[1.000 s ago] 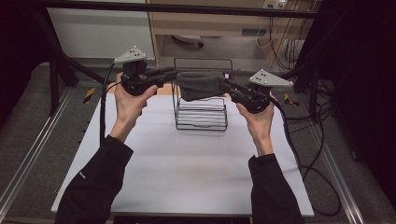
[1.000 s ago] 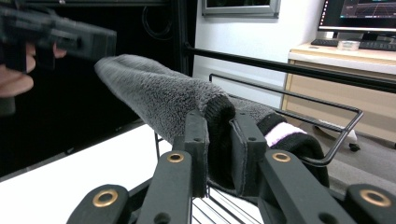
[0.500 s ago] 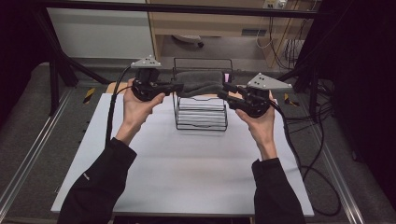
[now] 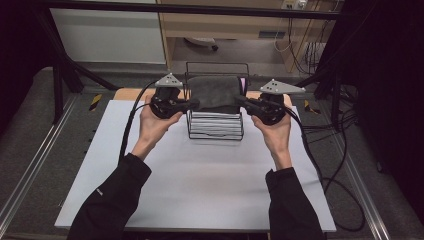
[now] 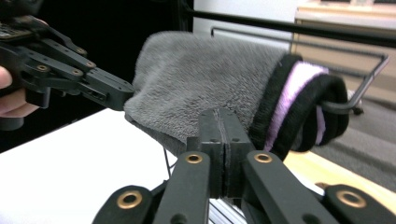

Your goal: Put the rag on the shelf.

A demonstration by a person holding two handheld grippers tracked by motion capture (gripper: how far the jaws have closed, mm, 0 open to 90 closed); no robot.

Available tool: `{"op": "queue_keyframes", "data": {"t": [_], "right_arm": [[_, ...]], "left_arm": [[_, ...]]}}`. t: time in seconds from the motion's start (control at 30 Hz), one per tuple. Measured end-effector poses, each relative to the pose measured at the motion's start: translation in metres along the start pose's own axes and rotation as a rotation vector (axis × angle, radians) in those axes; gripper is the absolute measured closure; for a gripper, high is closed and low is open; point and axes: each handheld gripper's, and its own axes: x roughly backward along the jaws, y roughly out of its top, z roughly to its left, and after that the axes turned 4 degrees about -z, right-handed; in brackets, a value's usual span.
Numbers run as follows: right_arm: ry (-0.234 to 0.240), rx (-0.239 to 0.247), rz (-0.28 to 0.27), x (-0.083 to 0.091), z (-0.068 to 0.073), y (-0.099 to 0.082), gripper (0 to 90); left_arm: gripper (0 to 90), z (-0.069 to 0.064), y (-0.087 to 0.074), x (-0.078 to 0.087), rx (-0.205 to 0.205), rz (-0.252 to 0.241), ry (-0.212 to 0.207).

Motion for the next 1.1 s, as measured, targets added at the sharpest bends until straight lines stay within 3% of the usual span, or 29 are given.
{"op": "queue_keyframes", "data": {"t": [0.23, 0.5, 0.7, 0.8, 0.9, 1.1], "right_arm": [[-0.029, -0.026, 0.037, -0.012, -0.007, -0.013, 90.0], [-0.014, -0.038, -0.014, -0.007, -0.006, -0.014, 82.9], [-0.014, -0.021, -0.040, 0.004, -0.001, -0.006, 67.0], [-0.010, -0.042, -0.059, 0.010, 0.000, -0.002, 55.8], [-0.023, -0.039, -0.046, 0.016, 0.001, 0.000, 43.6], [-0.015, -0.041, -0.004, 0.026, 0.003, -0.003, 26.4]], "left_arm": [[89.9, 0.003, -0.005, -0.008, 0.014, -0.008, 0.029], [86.1, 0.006, -0.007, 0.000, 0.024, -0.032, 0.023], [72.4, 0.003, -0.005, 0.016, 0.022, -0.039, 0.024], [67.0, 0.003, -0.006, 0.023, 0.012, -0.038, 0.028], [59.0, 0.003, -0.011, 0.029, -0.002, -0.019, 0.038], [48.5, 0.008, -0.026, 0.040, 0.009, 0.005, 0.059]]}}
